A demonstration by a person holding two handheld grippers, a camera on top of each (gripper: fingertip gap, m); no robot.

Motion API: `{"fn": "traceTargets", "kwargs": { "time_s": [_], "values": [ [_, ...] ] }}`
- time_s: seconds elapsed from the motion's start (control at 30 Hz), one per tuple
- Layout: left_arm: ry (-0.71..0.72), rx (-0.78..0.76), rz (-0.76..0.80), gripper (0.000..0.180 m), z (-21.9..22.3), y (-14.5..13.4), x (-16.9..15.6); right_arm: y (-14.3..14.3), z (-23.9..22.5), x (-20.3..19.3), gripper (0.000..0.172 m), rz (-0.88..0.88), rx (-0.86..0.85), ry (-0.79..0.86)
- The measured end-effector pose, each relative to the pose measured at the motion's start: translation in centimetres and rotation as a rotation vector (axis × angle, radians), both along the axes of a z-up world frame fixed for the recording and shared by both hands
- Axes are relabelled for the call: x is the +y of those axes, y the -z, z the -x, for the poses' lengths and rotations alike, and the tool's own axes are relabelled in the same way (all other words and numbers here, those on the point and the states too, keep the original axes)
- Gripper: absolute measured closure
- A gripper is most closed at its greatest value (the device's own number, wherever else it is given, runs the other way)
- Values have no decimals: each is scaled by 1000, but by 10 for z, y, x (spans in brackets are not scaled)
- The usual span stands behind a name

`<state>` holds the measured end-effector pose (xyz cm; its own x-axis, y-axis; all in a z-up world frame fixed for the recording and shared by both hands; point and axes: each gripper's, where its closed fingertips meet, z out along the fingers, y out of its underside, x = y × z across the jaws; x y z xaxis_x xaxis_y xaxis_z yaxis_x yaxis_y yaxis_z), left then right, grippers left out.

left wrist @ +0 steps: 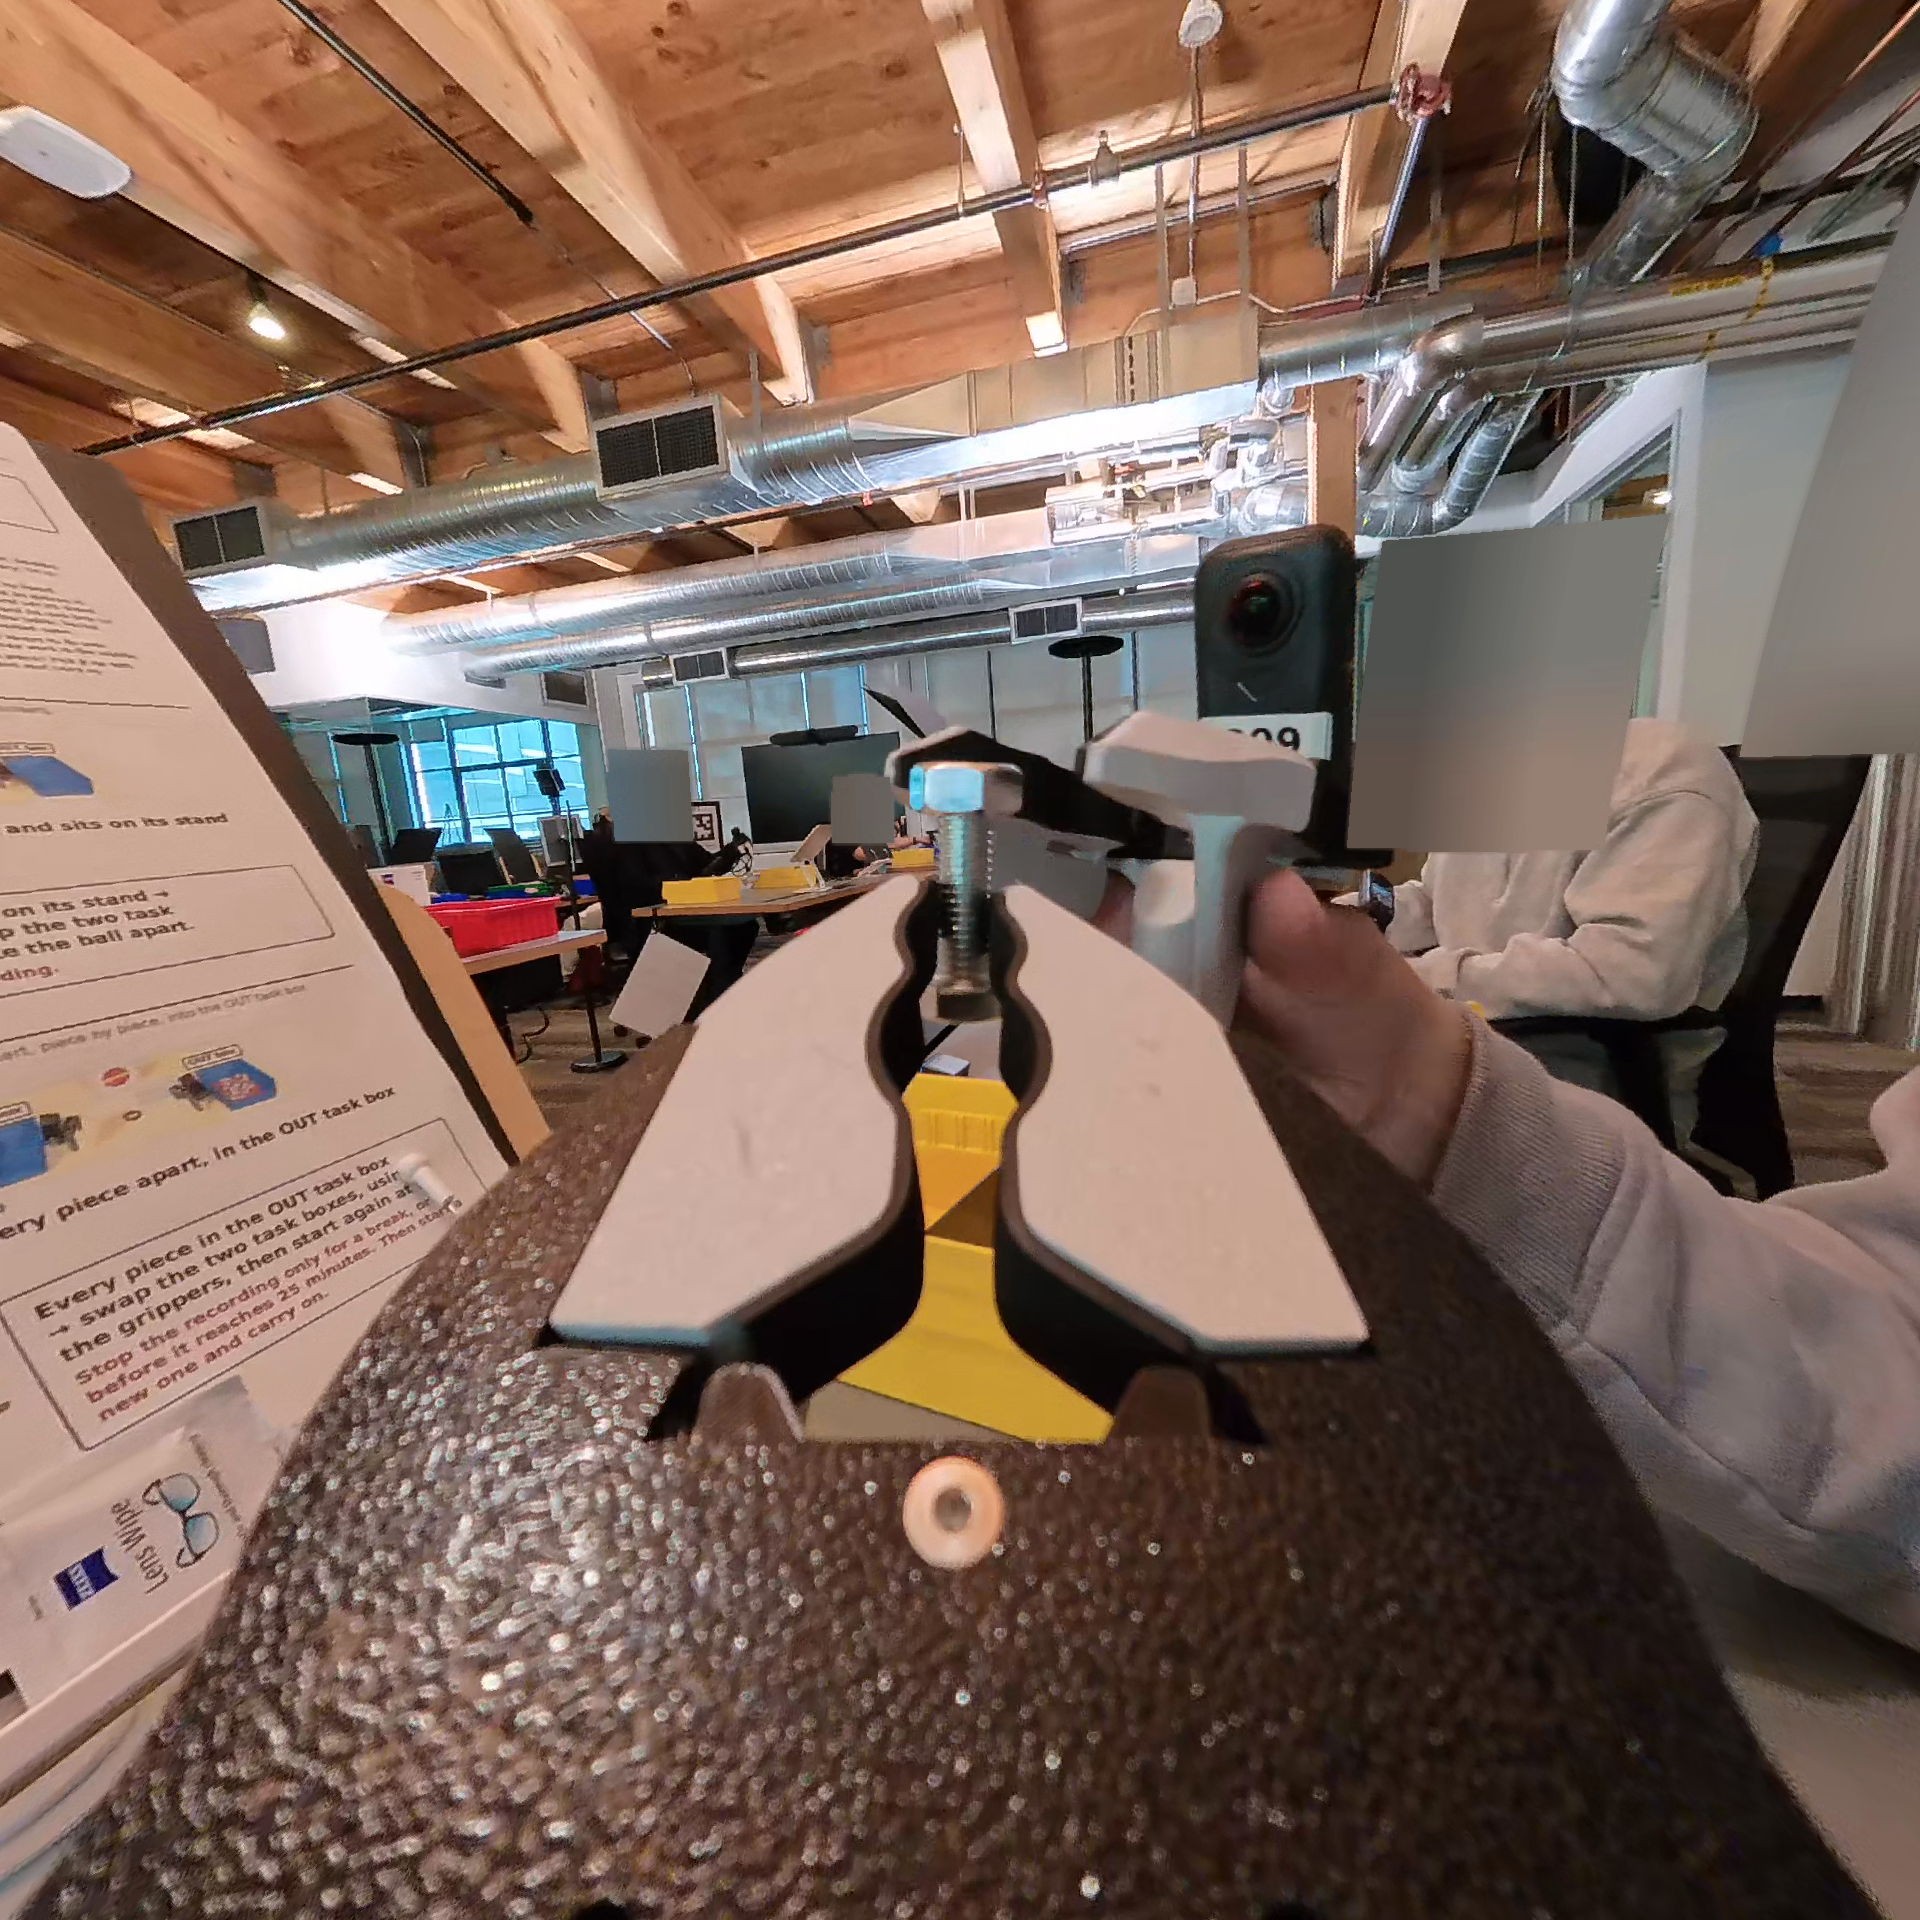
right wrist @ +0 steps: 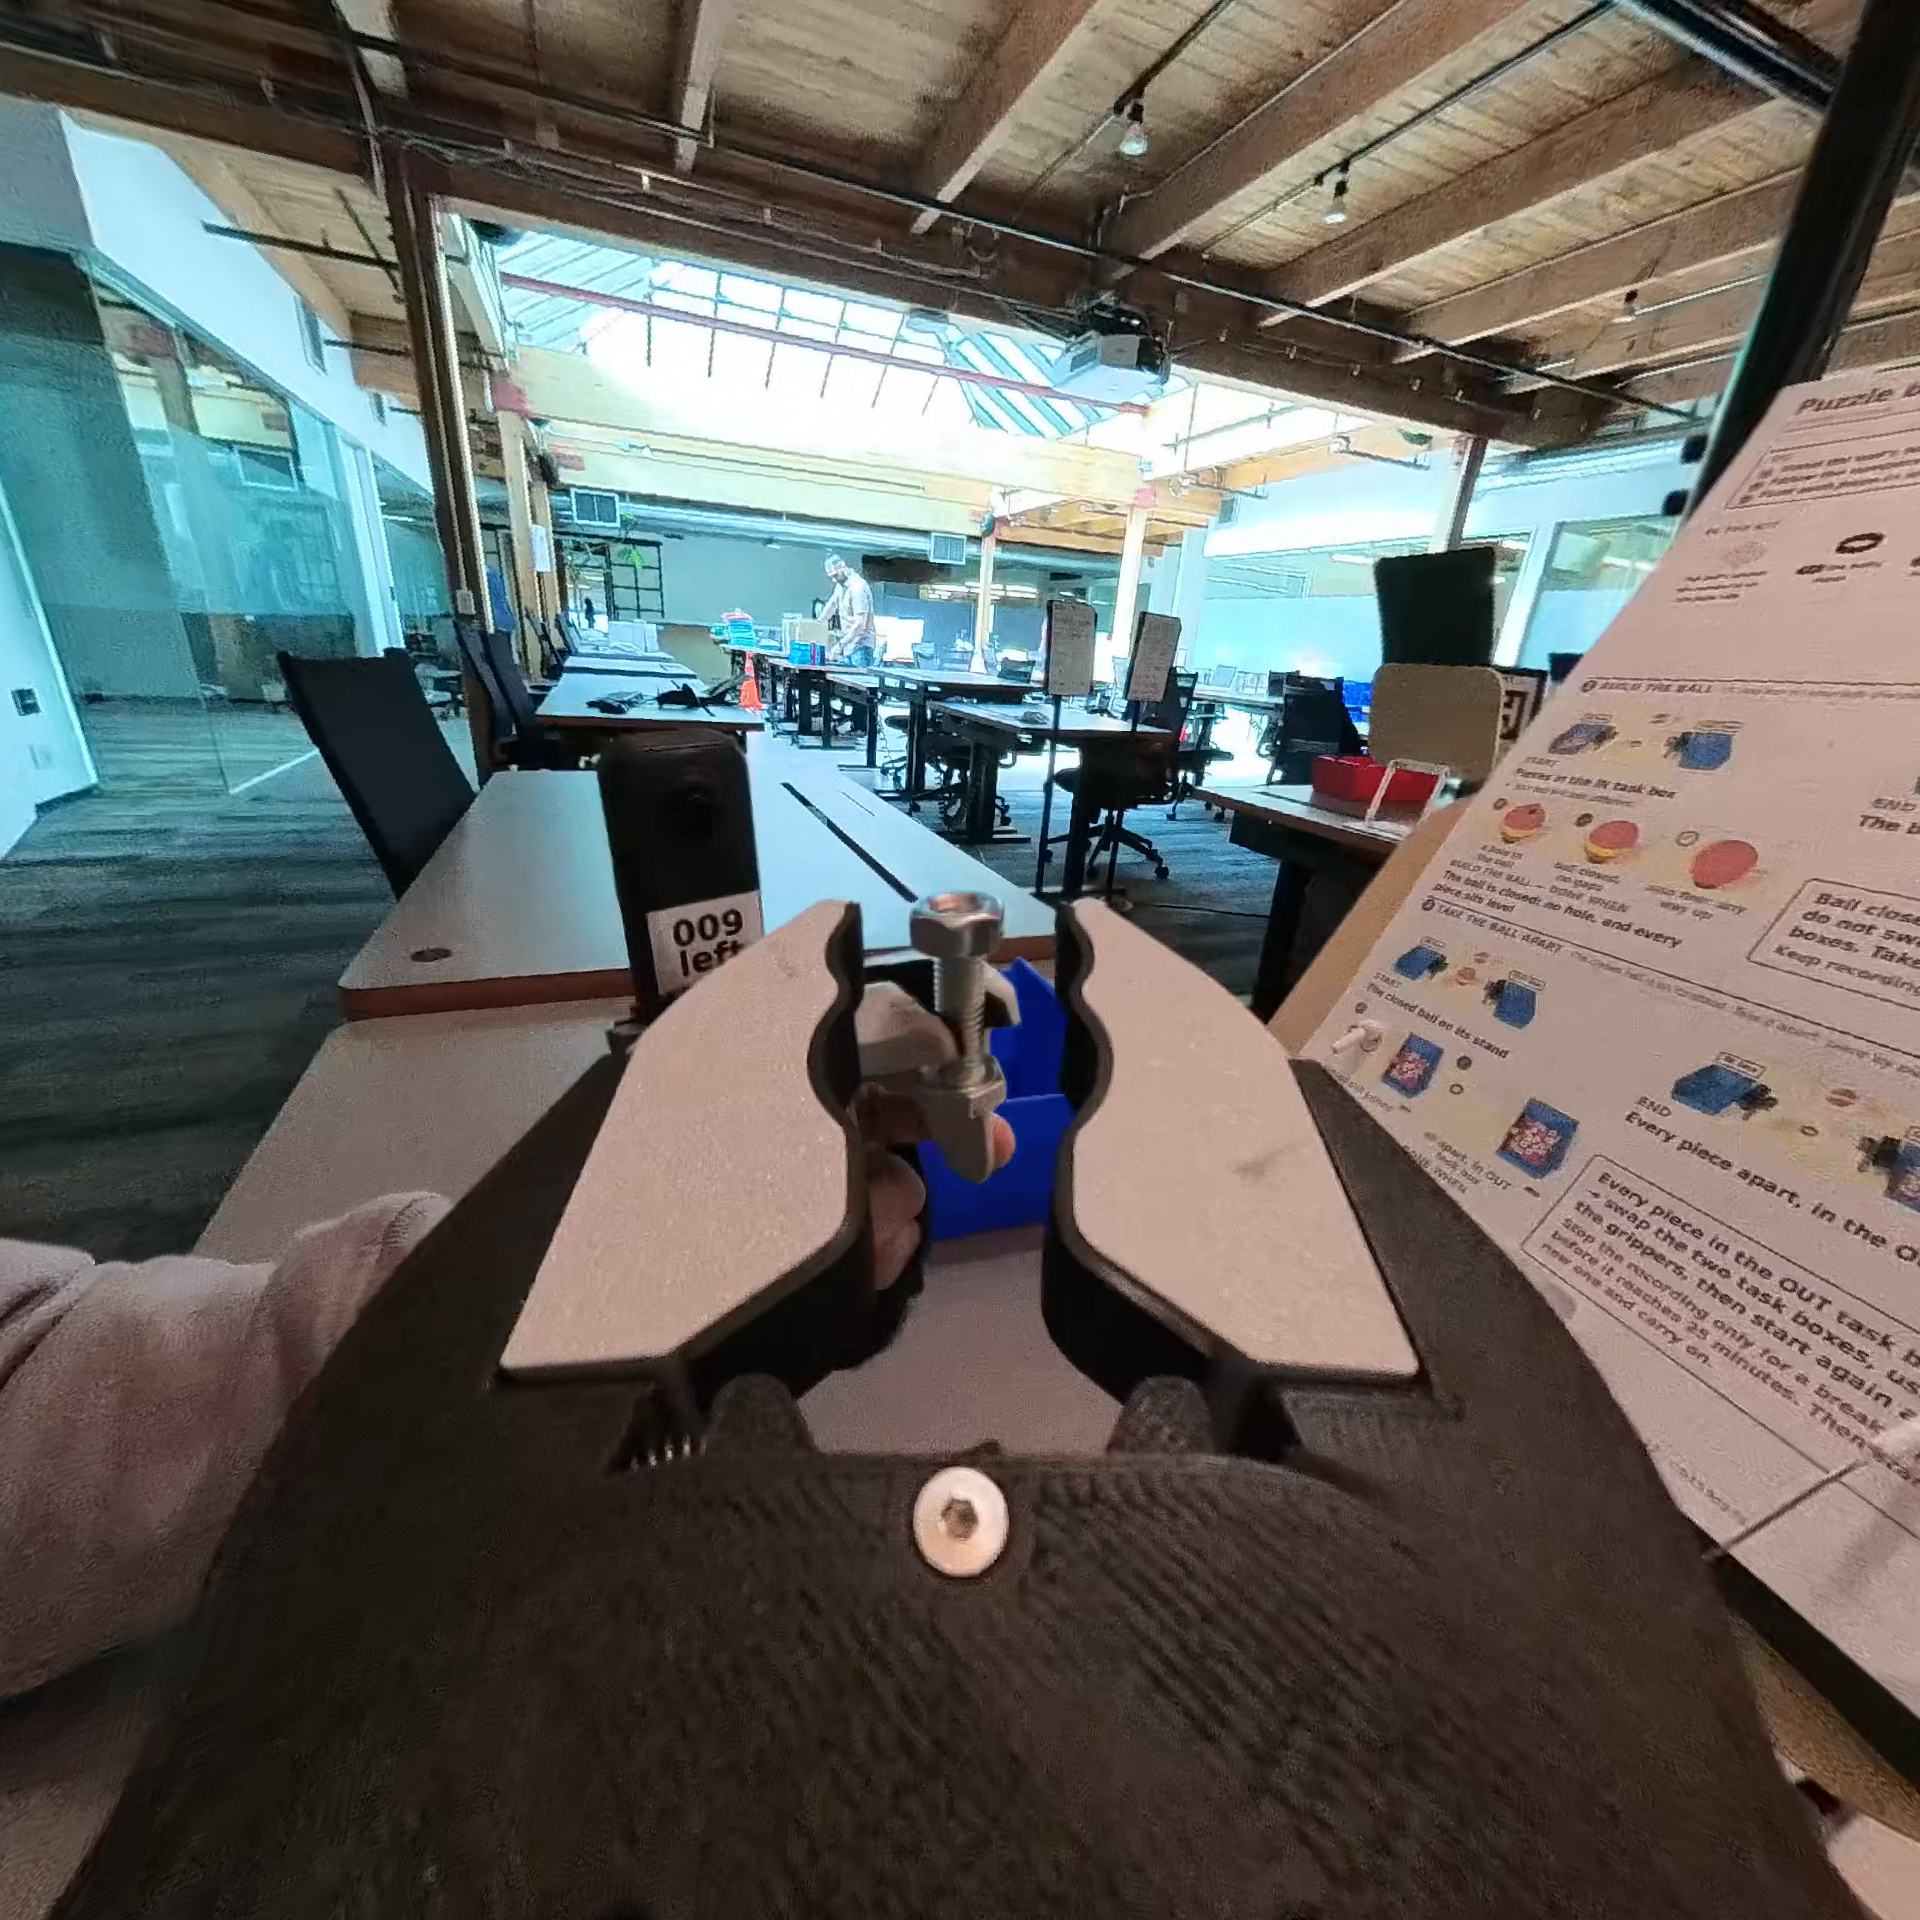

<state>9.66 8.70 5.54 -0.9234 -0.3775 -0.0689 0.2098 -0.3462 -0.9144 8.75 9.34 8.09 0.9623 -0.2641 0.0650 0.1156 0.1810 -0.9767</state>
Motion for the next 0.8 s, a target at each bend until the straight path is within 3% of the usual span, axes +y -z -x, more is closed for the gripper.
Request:
{"fn": "traceTargets", "kwargs": {
  "time_s": [0.4, 0.5, 0.67, 0.73, 0.8],
  "values": [
    [-65, -29, -24, 172, -3, 1, 1, 4, -1, 7, 155, 66, -43, 118],
    [29, -35, -46, 172, 7, 3, -3, 6, 8, 4, 155, 87, -54, 2],
    [355, -31, -83, 172, 42, 8, -15, 9, 42, -9, 154, 50, 6, -367],
    [455, -13, -80, 172, 50, 12, -17, 4, 46, -15, 155, -13, 35, -455],
    [466, -6, -65, 172, 50, 12, -18, 1, 43, -20, 154, -41, 58, -465]
  ]
}}
